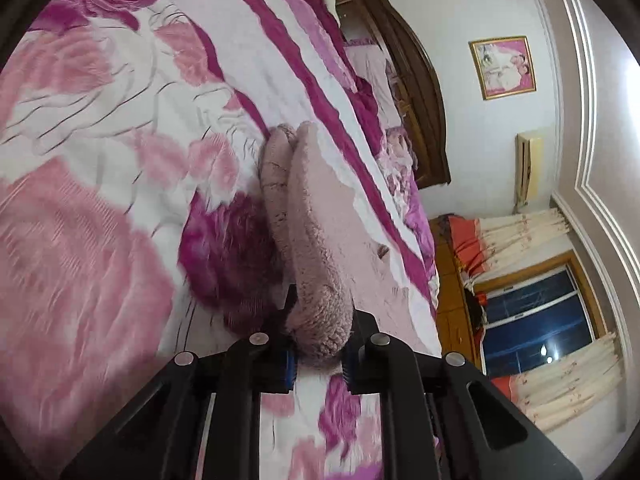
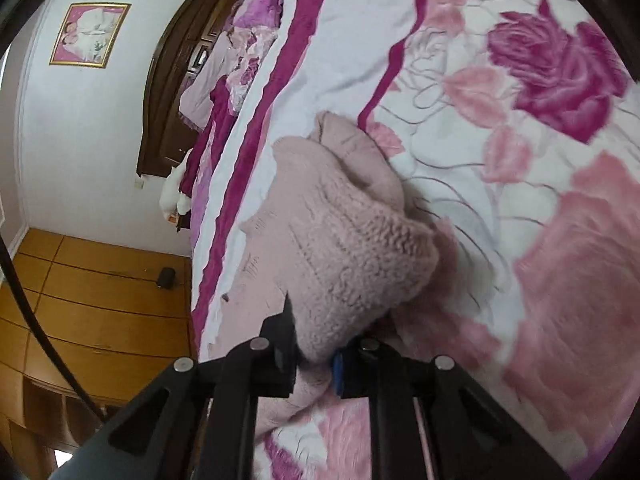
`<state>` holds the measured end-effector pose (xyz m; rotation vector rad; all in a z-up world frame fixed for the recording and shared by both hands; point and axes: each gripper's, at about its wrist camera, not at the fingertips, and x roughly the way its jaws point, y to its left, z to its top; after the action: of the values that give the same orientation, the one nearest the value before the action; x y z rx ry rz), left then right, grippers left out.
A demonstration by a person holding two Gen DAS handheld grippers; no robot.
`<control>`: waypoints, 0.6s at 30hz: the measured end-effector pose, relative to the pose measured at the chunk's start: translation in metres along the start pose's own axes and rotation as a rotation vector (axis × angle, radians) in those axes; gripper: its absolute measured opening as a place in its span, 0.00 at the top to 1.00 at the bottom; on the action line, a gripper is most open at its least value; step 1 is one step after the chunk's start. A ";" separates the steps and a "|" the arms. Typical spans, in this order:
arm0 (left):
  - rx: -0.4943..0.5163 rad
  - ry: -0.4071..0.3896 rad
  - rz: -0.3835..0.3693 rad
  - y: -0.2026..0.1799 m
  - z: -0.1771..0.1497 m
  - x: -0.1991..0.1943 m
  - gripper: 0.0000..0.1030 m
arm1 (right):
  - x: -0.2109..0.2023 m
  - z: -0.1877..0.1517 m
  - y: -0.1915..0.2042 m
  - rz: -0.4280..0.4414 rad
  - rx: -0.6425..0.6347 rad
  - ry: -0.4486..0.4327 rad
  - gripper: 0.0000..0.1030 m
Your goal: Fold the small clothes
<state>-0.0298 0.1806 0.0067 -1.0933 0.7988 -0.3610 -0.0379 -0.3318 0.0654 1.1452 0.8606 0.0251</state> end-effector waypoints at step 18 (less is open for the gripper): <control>0.109 0.013 0.136 0.006 -0.035 -0.017 1.00 | -0.065 -0.017 -0.002 -0.597 -0.066 -0.206 0.38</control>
<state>-0.0676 0.1707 0.0001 -0.9301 0.8504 -0.2935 -0.0940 -0.3473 0.0988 0.7775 0.9780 -0.5429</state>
